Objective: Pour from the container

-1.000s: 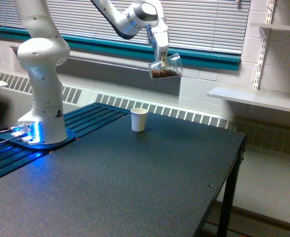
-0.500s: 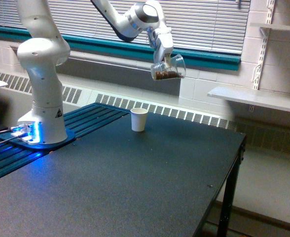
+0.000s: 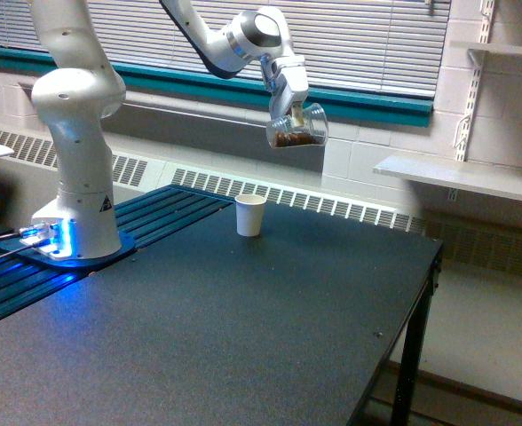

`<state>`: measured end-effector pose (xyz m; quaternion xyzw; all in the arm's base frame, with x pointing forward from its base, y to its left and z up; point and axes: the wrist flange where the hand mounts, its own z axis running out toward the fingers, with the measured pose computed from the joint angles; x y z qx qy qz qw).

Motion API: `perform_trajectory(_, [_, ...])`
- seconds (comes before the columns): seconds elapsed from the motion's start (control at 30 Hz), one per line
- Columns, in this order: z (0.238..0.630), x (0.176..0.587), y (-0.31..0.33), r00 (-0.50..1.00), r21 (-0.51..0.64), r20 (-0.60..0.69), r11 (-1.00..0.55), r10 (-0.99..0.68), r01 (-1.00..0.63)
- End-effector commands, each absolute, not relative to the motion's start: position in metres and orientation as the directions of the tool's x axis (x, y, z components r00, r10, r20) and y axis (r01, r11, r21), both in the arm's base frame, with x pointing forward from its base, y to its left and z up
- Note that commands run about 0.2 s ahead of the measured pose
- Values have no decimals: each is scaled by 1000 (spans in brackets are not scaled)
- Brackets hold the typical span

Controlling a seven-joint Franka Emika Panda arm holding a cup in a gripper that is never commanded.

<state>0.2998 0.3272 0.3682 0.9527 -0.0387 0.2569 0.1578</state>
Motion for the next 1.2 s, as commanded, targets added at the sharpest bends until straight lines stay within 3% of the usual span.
perform_trajectory(0.03, [369,275,331,857,252,513,-946,-47,-203])
perform_trajectory(0.23, [369,259,332,859,293,512,-937,-15,-191])
perform_trajectory(0.77, [332,201,311,868,249,481,-930,-125,-272])
perform_trajectory(1.2, [313,185,294,873,236,457,-922,-173,-306])
